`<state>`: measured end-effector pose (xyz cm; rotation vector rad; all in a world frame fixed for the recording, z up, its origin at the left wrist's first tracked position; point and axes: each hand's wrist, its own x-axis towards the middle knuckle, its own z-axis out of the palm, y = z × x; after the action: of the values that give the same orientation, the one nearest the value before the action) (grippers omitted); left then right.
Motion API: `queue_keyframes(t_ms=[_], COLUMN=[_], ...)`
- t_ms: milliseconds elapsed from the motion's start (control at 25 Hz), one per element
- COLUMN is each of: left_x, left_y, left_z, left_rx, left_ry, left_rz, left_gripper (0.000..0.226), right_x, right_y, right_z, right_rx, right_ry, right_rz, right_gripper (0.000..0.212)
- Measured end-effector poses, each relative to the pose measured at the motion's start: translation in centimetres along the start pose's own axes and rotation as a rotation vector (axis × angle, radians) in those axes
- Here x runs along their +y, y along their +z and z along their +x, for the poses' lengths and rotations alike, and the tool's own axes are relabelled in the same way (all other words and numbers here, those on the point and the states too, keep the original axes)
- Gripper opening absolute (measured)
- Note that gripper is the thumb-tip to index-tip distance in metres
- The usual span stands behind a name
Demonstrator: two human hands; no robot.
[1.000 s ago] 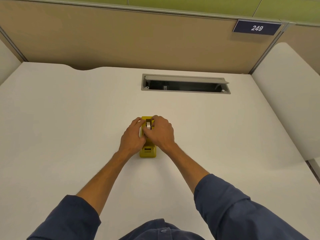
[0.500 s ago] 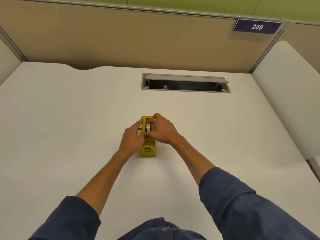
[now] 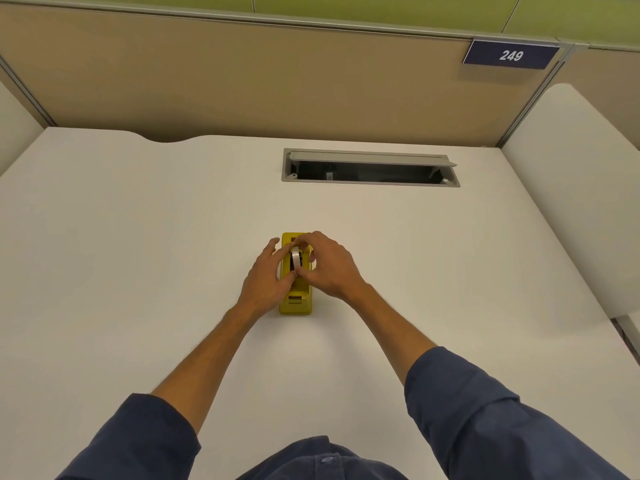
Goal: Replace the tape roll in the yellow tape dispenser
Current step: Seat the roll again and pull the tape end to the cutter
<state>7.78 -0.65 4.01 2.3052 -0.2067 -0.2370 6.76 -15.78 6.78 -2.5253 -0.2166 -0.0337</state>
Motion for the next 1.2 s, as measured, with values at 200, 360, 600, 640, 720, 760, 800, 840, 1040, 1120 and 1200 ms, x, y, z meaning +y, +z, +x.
queue_keyframes(t_ms=[200, 360, 600, 640, 720, 760, 800, 840, 1040, 1120, 1200], left_x=[-0.1, -0.3, -0.1, -0.2, -0.3, -0.4, -0.5, -0.6, -0.6, -0.6, -0.5], left_y=[-0.1, -0.6, -0.8, -0.8, -0.7, -0.7, -0.7, -0.7, -0.8, -0.8, -0.7], left_z=[0.5, 0.9, 1.1, 1.1, 1.1, 1.2, 1.2, 1.2, 1.3, 1.3, 1.4], left_rx=[-0.037, -0.105, -0.110, -0.086, -0.054, -0.051, -0.053, -0.056, -0.052, -0.049, -0.048], left_ry=[0.009, 0.047, 0.069, 0.074, 0.081, 0.084, 0.086, 0.087, 0.086, 0.089, 0.080], left_rz=[0.051, 0.080, 0.069, 0.053, 0.018, 0.005, -0.004, -0.010, 0.002, 0.027, 0.050], left_gripper=[0.056, 0.058, 0.062, 0.061, 0.058, 0.056, 0.055, 0.054, 0.052, 0.052, 0.053], right_x=[0.0, 0.2, 0.1, 0.1, 0.2, 0.2, 0.2, 0.1, 0.0, -0.1, -0.2], right_y=[0.0, 0.1, -0.3, -0.4, -0.5, -0.5, -0.6, -0.6, -0.4, -0.3, -0.1], right_z=[-0.8, -1.0, -0.4, -0.3, -0.3, -0.3, -0.3, -0.2, -0.1, -0.1, 0.0], right_rx=[0.058, 0.025, 0.050, 0.051, 0.046, 0.040, 0.037, 0.036, 0.059, 0.076, 0.091], right_ry=[-0.093, -0.129, -0.118, -0.108, -0.086, -0.078, -0.074, -0.076, -0.153, -0.175, -0.182], right_rz=[-0.077, -0.162, -0.213, -0.207, -0.194, -0.190, -0.192, -0.196, -0.241, -0.274, -0.305], right_gripper=[0.020, 0.029, 0.029, 0.029, 0.030, 0.031, 0.031, 0.031, 0.022, 0.019, 0.018])
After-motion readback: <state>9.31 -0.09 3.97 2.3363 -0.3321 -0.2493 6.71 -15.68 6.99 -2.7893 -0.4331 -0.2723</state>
